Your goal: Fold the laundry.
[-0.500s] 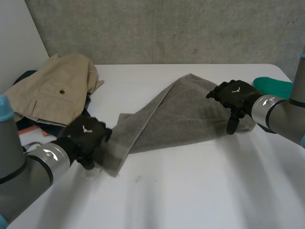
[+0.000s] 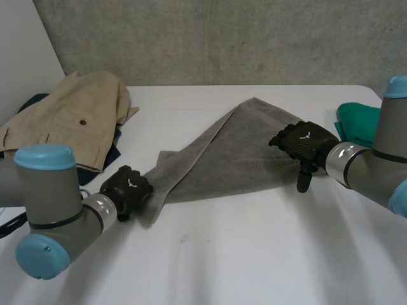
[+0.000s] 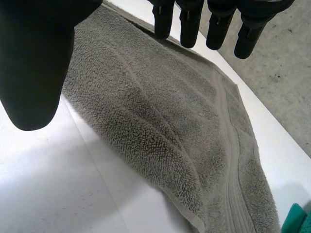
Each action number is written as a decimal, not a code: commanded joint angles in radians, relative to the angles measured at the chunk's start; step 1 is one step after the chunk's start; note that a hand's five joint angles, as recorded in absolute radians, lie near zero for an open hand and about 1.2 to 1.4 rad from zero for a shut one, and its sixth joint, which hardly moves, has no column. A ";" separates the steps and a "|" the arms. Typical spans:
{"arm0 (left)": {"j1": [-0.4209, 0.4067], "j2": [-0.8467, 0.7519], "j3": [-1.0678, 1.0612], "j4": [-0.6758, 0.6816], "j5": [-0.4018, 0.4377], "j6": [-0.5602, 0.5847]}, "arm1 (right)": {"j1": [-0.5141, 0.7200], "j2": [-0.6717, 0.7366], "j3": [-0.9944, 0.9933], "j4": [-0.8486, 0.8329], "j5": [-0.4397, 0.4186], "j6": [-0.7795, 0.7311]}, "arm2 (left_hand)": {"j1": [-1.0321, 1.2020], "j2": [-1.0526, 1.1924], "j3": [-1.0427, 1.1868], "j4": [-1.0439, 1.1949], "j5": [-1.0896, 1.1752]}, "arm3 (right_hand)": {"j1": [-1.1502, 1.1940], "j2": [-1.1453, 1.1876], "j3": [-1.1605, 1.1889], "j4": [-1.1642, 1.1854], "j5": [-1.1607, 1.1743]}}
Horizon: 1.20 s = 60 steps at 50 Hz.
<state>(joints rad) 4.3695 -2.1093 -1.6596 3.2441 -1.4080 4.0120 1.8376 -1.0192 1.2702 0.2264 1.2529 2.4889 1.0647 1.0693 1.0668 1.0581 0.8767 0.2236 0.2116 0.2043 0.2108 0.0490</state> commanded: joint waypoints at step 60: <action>-0.149 0.792 -0.011 -0.033 0.066 -0.413 | 0.258 0.564 -0.615 -0.116 -0.277 0.476 | 0.332 0.327 0.329 0.338 0.345 | -0.003 0.009 0.016 0.010 -0.003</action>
<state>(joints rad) 4.2313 -1.3187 -1.6770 3.2067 -1.3442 3.6050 2.0756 -0.4419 0.6482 0.0830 0.9379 2.9809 1.1520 1.1971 1.1906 1.1951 0.9929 0.2215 0.2146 0.2200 0.2249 0.0520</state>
